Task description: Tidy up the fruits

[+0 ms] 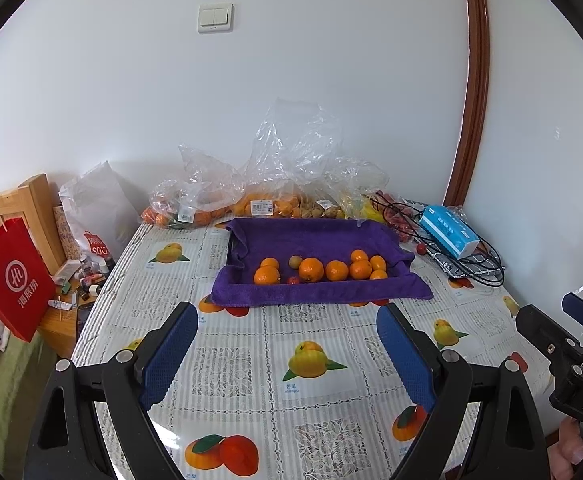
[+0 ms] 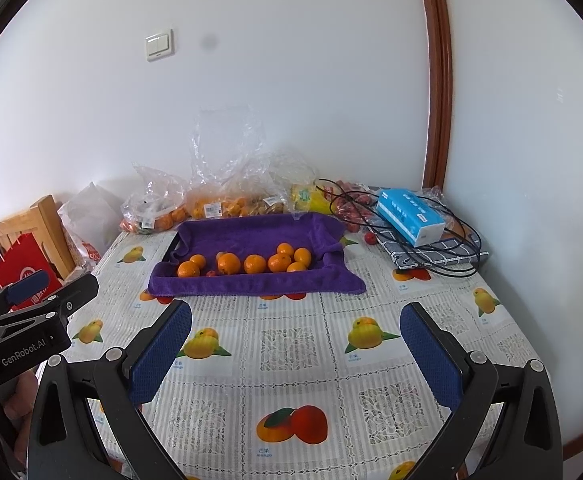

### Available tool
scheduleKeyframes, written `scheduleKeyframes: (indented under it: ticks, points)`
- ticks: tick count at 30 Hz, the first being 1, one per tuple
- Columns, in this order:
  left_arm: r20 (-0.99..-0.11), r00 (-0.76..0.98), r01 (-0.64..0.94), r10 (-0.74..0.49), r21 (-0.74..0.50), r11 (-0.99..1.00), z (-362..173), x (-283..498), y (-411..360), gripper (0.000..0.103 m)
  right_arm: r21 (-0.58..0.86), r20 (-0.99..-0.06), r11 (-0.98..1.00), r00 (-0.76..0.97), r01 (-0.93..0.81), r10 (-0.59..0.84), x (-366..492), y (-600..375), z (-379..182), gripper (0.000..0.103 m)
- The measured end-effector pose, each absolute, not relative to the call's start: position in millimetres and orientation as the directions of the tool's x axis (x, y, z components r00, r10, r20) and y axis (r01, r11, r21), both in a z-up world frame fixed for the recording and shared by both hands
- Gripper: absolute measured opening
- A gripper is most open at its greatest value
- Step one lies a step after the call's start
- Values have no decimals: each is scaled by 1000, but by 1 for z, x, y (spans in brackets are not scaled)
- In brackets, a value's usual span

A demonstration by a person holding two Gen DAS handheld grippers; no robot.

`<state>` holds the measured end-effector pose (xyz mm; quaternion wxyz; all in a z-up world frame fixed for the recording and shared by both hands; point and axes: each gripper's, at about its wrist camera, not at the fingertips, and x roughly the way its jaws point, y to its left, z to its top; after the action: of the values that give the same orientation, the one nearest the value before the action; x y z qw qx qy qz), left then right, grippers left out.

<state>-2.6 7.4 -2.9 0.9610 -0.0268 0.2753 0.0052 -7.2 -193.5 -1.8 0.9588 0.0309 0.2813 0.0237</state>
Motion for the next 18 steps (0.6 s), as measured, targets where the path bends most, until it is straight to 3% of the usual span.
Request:
scheduleKeyframes:
  ticks: [18]
  points:
    - [-527,850,-25,-4,-47,999,-2,-3,7,91,72,-531,997,845,-29,63,-8,-192,-1,103]
